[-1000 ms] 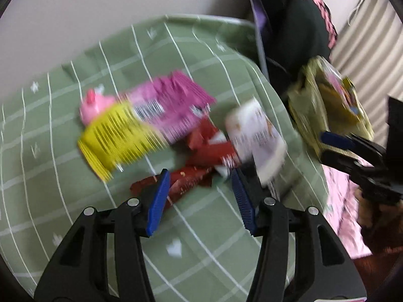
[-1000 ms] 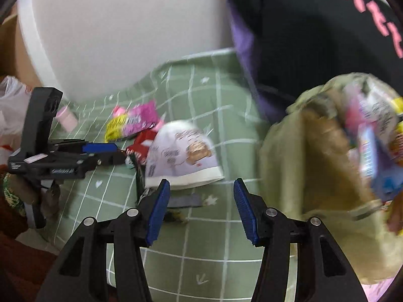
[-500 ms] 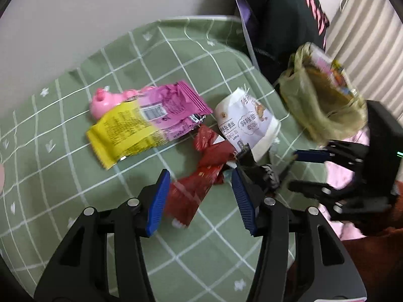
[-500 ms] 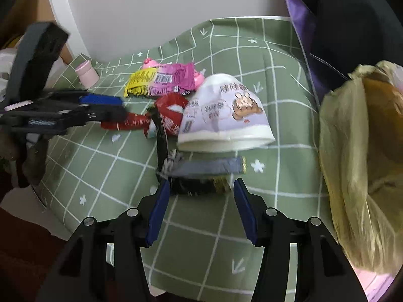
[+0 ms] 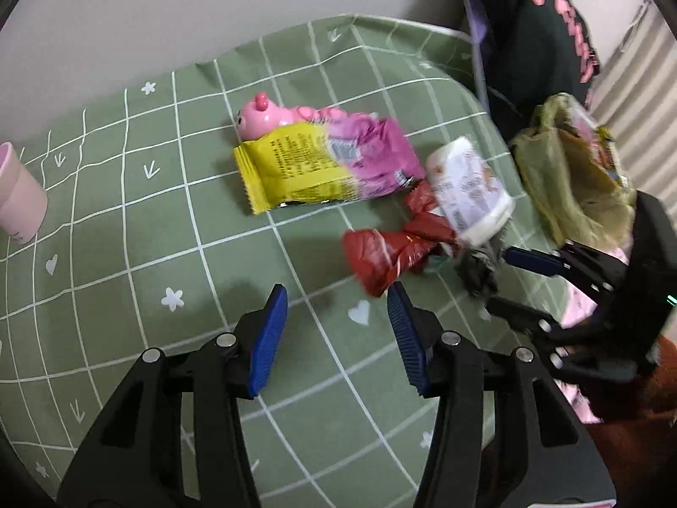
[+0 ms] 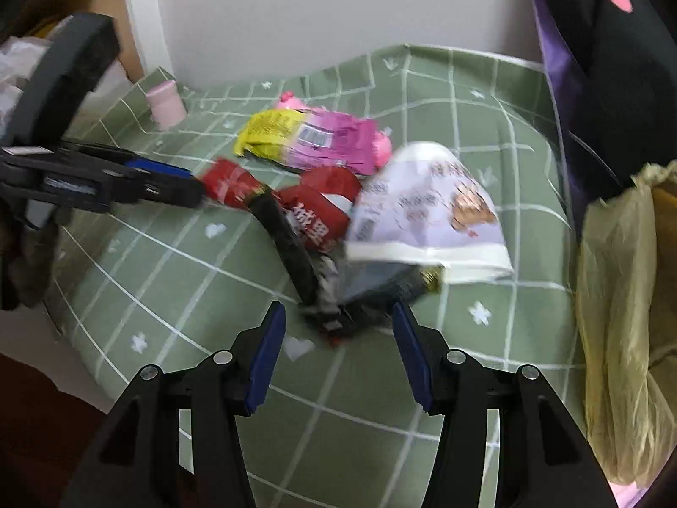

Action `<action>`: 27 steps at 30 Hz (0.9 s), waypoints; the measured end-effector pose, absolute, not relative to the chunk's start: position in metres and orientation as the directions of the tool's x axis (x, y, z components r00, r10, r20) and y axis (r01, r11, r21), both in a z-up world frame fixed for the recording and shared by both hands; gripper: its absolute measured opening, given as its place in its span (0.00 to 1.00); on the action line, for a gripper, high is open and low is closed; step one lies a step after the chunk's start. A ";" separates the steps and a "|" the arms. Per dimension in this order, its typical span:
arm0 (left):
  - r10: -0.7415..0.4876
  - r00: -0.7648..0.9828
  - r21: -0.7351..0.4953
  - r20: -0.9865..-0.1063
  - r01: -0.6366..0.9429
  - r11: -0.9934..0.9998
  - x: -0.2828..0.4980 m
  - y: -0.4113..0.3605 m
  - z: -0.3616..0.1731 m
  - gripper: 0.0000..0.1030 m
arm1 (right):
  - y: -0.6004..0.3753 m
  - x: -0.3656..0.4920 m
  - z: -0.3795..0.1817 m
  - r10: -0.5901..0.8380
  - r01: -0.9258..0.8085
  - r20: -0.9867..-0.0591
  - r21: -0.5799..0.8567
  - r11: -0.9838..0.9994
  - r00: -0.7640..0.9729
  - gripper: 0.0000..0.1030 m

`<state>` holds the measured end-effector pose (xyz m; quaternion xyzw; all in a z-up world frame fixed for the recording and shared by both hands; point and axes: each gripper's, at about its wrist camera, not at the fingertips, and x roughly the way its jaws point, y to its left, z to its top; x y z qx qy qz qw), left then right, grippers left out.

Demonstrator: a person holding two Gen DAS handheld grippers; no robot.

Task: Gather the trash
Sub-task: 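Grasp the black wrapper strip with the right tool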

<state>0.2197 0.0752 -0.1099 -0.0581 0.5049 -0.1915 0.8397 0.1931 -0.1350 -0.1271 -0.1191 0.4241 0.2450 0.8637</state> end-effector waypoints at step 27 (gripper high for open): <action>-0.461 0.502 -0.292 -0.732 0.380 0.878 0.244 0.047 -0.080 0.46 | -0.148 0.194 -0.137 0.304 -0.527 -0.816 -0.001 0.850 0.492 0.24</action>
